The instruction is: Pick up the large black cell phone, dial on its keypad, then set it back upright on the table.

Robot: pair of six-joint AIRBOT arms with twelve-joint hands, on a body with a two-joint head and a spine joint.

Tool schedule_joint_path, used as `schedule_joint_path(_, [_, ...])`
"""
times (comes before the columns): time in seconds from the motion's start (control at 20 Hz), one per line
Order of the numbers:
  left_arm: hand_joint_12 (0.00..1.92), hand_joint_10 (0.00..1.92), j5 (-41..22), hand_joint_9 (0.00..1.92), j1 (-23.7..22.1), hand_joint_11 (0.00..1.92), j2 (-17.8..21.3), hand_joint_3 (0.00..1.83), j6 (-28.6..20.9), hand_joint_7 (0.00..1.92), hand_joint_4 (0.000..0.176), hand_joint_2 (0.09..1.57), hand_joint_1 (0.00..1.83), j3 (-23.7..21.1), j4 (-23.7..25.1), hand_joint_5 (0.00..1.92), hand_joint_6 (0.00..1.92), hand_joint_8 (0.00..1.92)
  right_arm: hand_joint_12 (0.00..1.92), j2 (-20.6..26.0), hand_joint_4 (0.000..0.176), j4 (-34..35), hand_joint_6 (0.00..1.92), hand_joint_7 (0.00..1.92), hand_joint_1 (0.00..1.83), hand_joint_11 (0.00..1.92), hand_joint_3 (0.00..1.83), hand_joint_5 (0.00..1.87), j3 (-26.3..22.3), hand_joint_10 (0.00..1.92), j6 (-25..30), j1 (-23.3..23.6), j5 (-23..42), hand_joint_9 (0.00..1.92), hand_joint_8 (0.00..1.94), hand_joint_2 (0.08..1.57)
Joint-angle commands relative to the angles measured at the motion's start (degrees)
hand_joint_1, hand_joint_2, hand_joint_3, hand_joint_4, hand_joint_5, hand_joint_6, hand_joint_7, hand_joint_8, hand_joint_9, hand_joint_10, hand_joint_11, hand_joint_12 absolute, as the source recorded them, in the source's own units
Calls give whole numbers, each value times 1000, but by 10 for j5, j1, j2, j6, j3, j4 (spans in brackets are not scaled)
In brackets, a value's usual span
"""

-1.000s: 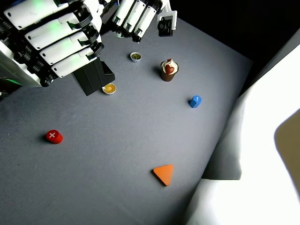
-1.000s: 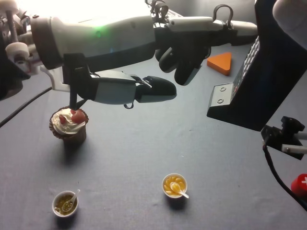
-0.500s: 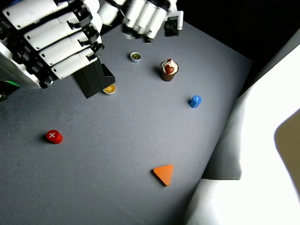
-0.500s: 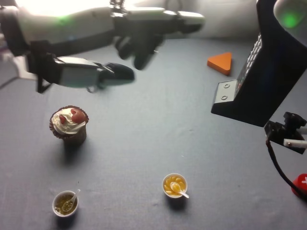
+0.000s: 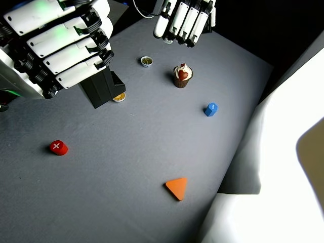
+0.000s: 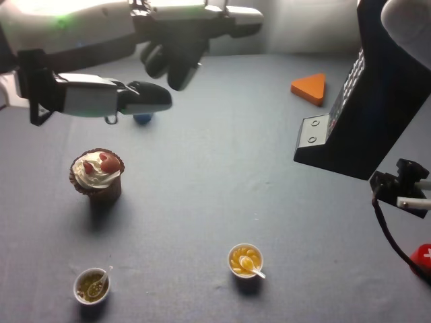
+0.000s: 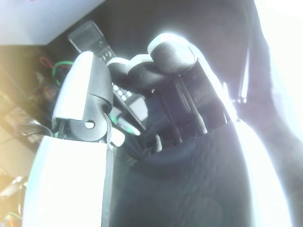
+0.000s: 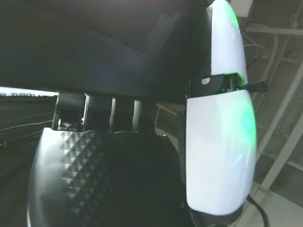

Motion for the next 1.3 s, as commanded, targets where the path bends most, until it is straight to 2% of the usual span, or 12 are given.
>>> schedule_joint_path(0.0, [1921,1835,-45,617,-13,657,0,37,3,627,33,1260,1426,-8,-46,128,2,1512,1509,5,0,-29,895,912,1493,919,1,920,-3,1009,12,9,68,1016,938,1095])
schedule_joint_path(0.3, [1921,1921,-37,729,-13,666,-7,23,18,680,43,1254,1312,-56,-60,142,2,1534,1486,5,0,-30,810,955,1496,931,0,972,-10,910,5,16,62,1079,881,1075])
schedule_joint_path(0.35, [1921,1921,-37,729,-13,666,-8,20,19,679,36,1255,1311,-59,-60,152,4,1532,1584,5,0,-30,1013,821,1487,815,3,825,-11,1103,5,16,61,936,1041,1136])
schedule_joint_path(0.45, [1921,1921,-37,734,-13,661,-12,13,20,689,38,1250,1312,-68,-60,143,0,1510,1575,5,0,-36,1031,815,1487,819,0,829,-15,1107,3,17,60,927,1040,1138])
schedule_joint_path(0.5, [1921,1921,-37,733,-13,660,-14,13,20,679,35,1256,1310,-71,-60,131,0,1525,1499,6,0,-38,882,909,1493,913,0,936,-16,981,3,17,60,1028,937,1094])
schedule_joint_path(0.55, [1921,1921,-37,752,-13,685,-16,8,22,697,32,1248,1316,-74,-60,157,8,1503,1573,6,0,-40,1029,815,1486,823,5,822,-20,1113,2,17,60,926,1047,1136])
schedule_joint_path(0.6, [1921,1921,-36,775,-13,705,-17,7,23,700,26,1248,1318,-75,-60,166,8,1505,1527,6,0,-43,899,900,1491,898,0,920,-22,1043,1,17,60,989,954,1101])
schedule_joint_path(0.85, [1921,1811,-45,617,-14,672,-23,49,34,608,41,1253,1449,-79,-69,151,1,1506,1639,7,0,-47,1085,772,1482,772,1,774,-30,1213,0,17,60,855,1114,1164])
schedule_joint_path(0.9, [1921,1917,-45,733,-15,681,-23,47,31,656,50,1255,1312,-79,-69,147,1,1565,1662,7,0,-47,1102,756,1479,752,1,776,-30,1262,0,17,60,816,1134,1173])
schedule_joint_path(1.05, [1921,1921,-39,749,-14,687,-15,38,32,677,42,1247,1312,-75,-70,151,1,1539,1666,7,0,-47,1102,753,1479,748,0,777,-30,1273,0,17,60,809,1135,1175])
schedule_joint_path(1.1, [1921,1921,-43,749,-12,685,-10,33,30,689,45,1242,1316,-70,-69,156,2,1523,1578,7,0,-47,928,852,1486,863,0,909,-30,1171,0,16,60,893,1032,1130])
schedule_joint_path(1.25, [1921,1921,-51,757,-3,687,16,28,23,698,42,1238,1318,-59,-68,149,3,1510,1666,5,0,-47,1095,708,1475,738,0,797,-25,1363,0,13,60,716,1217,1191])
